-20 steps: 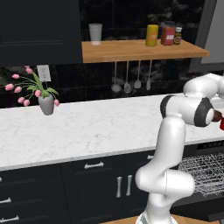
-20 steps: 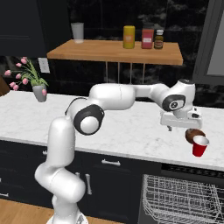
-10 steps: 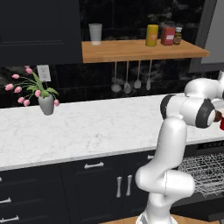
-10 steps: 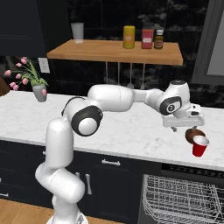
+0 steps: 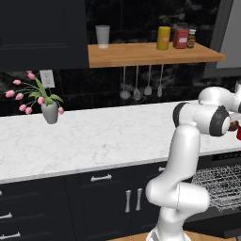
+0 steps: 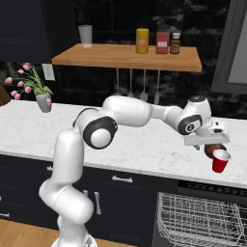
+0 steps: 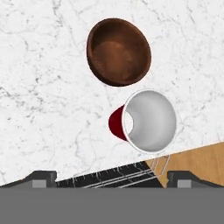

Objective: Pick up the cup and bowl from the counter, place them in the dishwasher, and close the dishwasher door.

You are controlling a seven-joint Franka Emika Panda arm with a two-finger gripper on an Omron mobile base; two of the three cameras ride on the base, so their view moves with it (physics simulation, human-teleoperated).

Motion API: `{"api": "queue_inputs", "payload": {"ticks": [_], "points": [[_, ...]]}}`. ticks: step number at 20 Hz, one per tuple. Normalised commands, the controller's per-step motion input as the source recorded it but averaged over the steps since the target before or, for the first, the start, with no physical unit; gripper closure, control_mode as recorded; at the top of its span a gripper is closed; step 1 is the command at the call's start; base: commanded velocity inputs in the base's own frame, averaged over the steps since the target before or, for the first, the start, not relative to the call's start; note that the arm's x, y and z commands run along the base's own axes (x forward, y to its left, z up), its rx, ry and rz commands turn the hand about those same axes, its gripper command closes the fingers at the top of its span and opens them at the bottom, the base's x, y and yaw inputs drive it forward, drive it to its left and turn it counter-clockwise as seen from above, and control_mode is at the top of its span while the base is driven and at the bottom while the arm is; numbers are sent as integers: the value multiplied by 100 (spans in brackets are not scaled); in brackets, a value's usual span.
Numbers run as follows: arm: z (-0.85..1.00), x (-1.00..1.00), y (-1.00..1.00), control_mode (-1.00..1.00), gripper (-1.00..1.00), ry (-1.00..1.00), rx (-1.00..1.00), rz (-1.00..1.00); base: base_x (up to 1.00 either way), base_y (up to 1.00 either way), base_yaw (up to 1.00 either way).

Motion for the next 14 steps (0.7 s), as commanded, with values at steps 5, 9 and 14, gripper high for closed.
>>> {"api": "queue_inputs", "payload": {"ticks": [5, 9, 14], "points": [[0, 20, -37, -100, -100, 0, 14, 0, 0, 0, 0], [0, 27, -20, -100, -100, 0, 9, 0, 0, 0, 0], [-9, 25, -2, -100, -100, 0, 1, 0, 0, 0, 0]]}}
